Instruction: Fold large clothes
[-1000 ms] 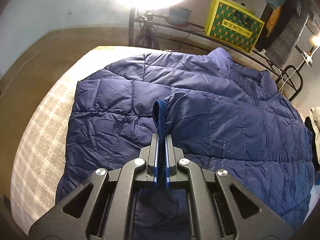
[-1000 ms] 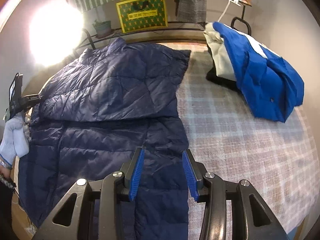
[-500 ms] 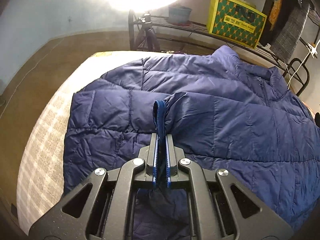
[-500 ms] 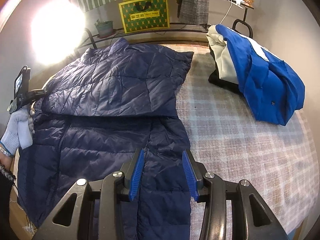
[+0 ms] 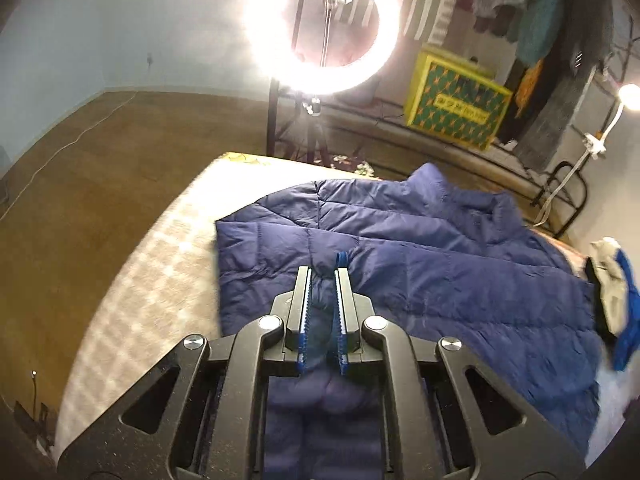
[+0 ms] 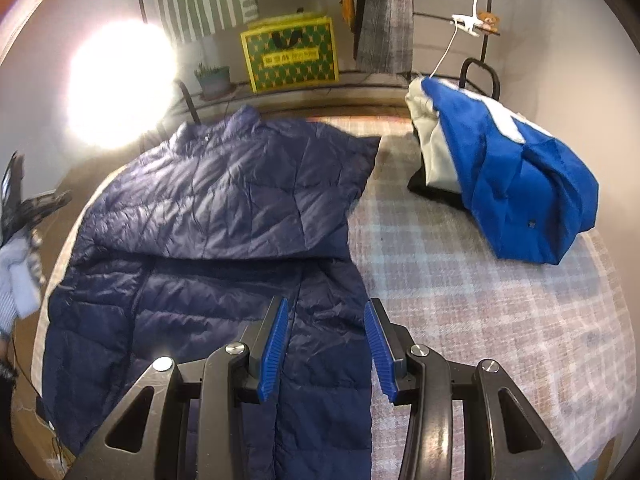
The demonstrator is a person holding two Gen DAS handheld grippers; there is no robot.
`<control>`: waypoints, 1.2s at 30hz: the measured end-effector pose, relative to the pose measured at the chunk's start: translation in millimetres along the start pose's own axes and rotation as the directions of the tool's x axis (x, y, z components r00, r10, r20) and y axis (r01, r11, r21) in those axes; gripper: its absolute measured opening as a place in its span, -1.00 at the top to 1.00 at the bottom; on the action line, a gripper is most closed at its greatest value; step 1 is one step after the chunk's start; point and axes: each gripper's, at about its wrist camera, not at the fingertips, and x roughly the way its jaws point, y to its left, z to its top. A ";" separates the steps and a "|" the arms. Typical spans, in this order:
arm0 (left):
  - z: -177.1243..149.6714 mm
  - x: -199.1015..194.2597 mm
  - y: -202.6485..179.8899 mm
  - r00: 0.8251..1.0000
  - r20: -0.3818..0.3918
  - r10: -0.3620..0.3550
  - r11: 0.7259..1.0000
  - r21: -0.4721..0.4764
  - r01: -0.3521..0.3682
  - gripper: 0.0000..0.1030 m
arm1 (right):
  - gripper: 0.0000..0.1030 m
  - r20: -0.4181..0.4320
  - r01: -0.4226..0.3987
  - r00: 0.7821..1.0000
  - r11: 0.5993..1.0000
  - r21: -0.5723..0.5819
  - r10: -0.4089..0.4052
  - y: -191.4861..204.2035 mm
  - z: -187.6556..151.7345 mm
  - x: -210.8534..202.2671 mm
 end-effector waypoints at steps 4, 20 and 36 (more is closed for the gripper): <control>-14.2 -58.6 20.4 0.999 0.025 -0.029 0.999 0.023 0.028 0.82 | 0.17 0.058 -0.007 0.998 1.000 -0.012 0.008 -2.5 -1.5 -18.1; -148.9 -214.7 112.1 0.991 -0.032 -0.132 0.990 -0.062 0.130 0.20 | -0.46 0.280 -0.035 0.958 0.993 -0.109 0.064 -24.7 -60.6 -97.0; -284.8 -203.1 188.1 0.919 -0.194 -0.343 0.911 -0.305 0.276 -0.08 | -0.49 -0.040 -0.310 0.949 0.947 0.085 0.314 -80.4 -202.1 -87.2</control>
